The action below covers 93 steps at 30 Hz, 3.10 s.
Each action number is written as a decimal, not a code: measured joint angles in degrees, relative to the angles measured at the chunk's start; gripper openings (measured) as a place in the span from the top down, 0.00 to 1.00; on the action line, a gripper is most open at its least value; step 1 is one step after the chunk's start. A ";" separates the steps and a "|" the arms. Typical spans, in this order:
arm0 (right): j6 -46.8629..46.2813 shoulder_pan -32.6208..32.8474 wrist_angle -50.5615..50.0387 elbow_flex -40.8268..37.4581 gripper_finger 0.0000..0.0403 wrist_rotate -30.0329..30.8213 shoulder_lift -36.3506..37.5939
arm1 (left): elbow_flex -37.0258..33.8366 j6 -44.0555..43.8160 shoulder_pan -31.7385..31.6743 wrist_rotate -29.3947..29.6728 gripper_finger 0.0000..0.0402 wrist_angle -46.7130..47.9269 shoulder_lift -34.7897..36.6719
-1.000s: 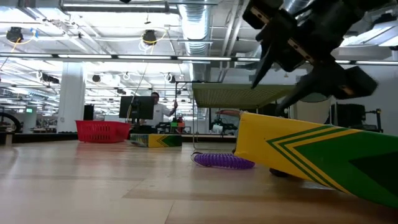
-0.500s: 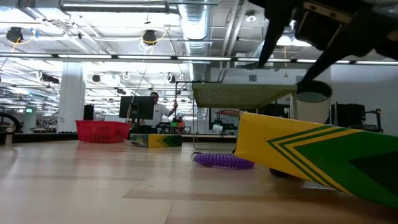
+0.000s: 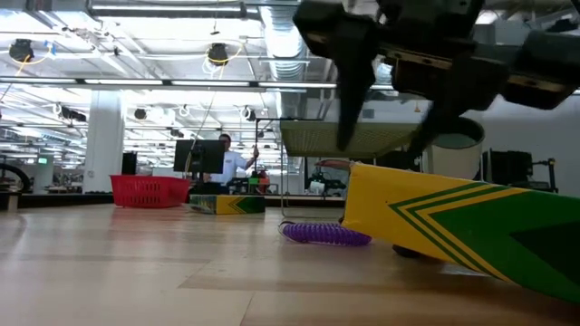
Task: Pick & Place Office Desk Supplies
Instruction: Put the black rubber band into the red bin
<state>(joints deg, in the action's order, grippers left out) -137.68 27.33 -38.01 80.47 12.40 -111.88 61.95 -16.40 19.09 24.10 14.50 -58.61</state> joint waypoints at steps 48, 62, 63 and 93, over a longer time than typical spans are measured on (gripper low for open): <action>-0.33 0.04 -5.29 -0.02 0.98 -1.88 -6.49 | -0.02 -0.36 0.02 -0.17 0.41 -0.36 0.88; 3.16 0.48 -23.71 14.70 0.99 15.51 -3.89 | -0.02 -0.46 0.00 -0.34 0.41 1.24 0.88; 4.09 0.39 -25.33 16.41 0.99 16.85 -3.88 | -0.02 -0.49 0.00 -0.58 0.41 1.40 0.88; 46.15 -2.70 -15.80 42.80 1.00 42.13 -3.82 | -10.54 -24.99 -3.22 -19.56 0.41 -10.25 -2.14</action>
<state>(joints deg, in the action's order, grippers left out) -91.53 24.63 -53.81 123.26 54.53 -115.70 51.42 -41.39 15.87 4.53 4.25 -60.76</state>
